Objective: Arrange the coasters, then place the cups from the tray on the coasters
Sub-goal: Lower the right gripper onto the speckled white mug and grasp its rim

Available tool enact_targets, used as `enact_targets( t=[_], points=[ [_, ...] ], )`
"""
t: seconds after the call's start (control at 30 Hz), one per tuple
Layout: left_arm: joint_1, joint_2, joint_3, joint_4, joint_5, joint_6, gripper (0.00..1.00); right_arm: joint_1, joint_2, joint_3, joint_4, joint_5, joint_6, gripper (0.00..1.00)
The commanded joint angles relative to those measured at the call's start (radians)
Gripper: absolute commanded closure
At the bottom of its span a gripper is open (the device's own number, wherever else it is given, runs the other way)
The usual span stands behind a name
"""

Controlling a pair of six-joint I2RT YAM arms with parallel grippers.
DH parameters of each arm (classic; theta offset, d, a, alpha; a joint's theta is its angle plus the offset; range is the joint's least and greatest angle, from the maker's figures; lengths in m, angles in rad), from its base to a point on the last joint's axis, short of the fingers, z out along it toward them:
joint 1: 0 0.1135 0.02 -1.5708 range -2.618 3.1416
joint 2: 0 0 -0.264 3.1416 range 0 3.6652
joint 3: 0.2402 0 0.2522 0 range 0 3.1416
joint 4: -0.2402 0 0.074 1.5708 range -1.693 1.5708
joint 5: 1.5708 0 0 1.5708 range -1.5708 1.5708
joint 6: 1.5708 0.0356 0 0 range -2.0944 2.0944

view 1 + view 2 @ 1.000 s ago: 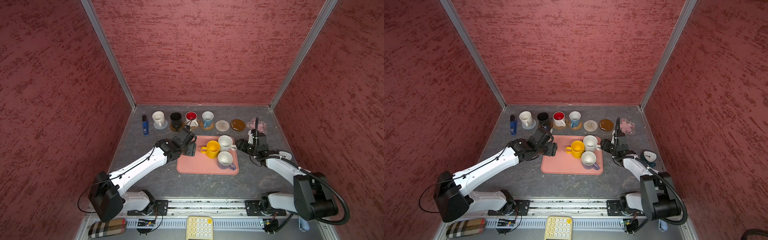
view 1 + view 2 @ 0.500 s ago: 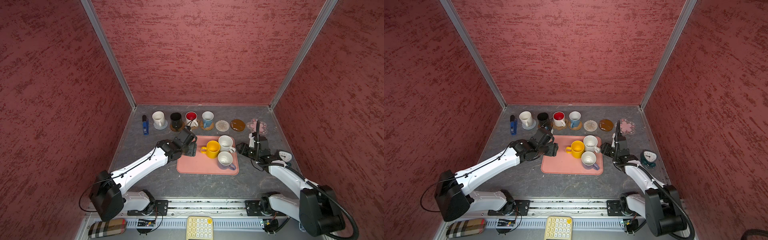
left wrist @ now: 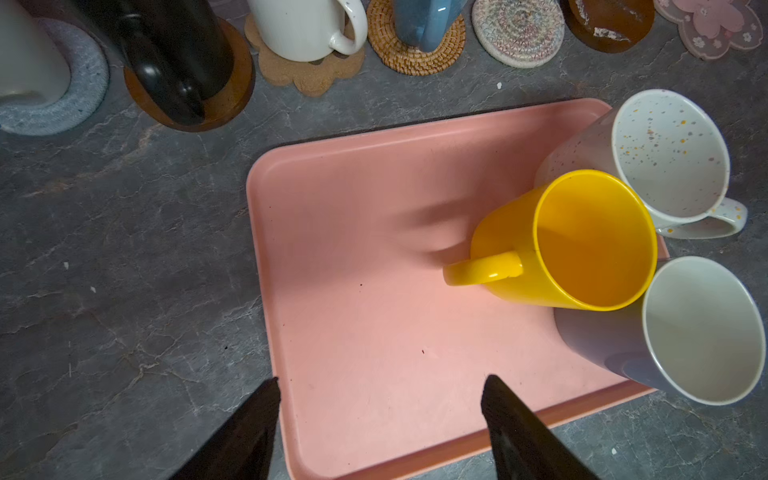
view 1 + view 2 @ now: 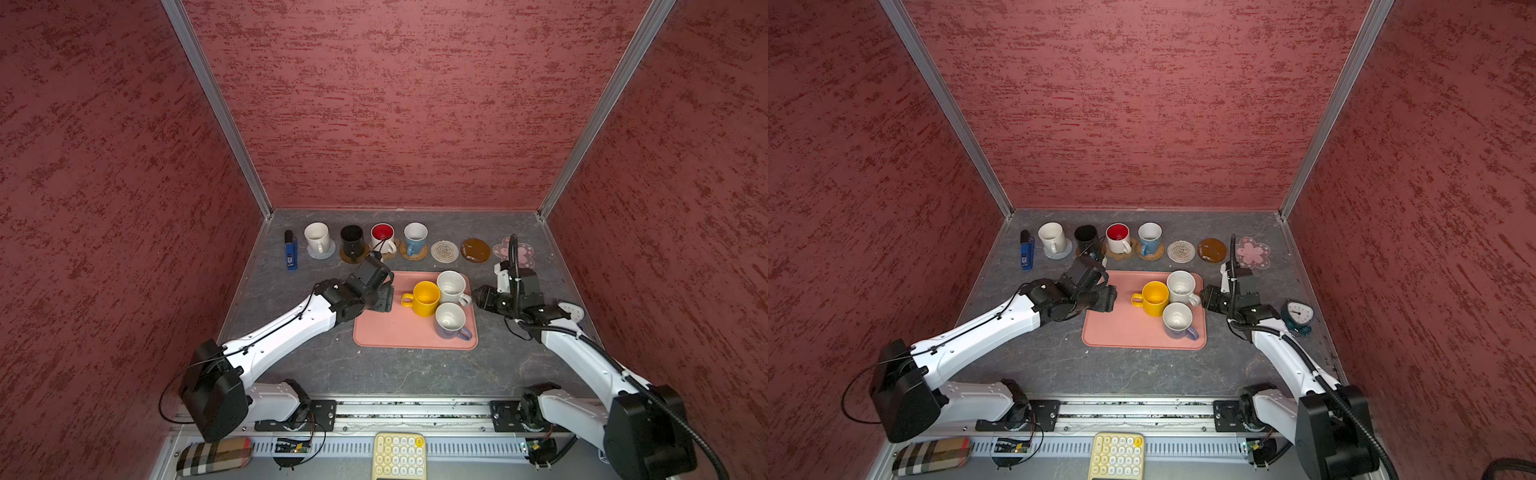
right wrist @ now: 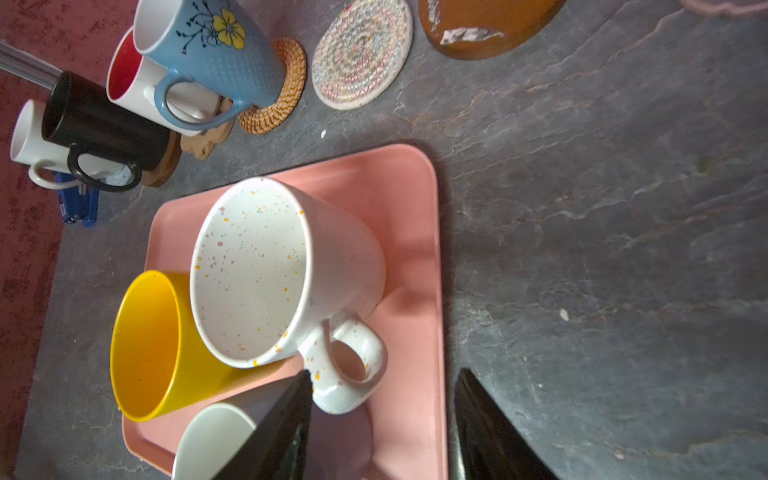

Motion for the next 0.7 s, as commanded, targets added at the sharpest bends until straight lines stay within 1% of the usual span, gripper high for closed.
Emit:
enact_targets(
  t=[0.0,0.23,0.5,0.67],
  points=[
    [0.003,0.015,-0.01,0.031,0.02,-0.007,0.23,0.03,-0.001,0.033,-0.034,-0.018,-0.042,0.44],
    [0.002,0.023,-0.014,0.04,0.025,-0.006,0.23,0.081,0.043,0.041,-0.029,-0.006,-0.051,0.44],
    [0.004,0.034,-0.017,0.044,0.025,-0.006,0.23,0.091,0.101,0.076,-0.022,0.006,-0.065,0.44],
    [0.012,0.037,-0.017,0.049,0.03,-0.002,0.23,0.094,0.133,0.097,-0.013,0.007,-0.071,0.41]
  ],
)
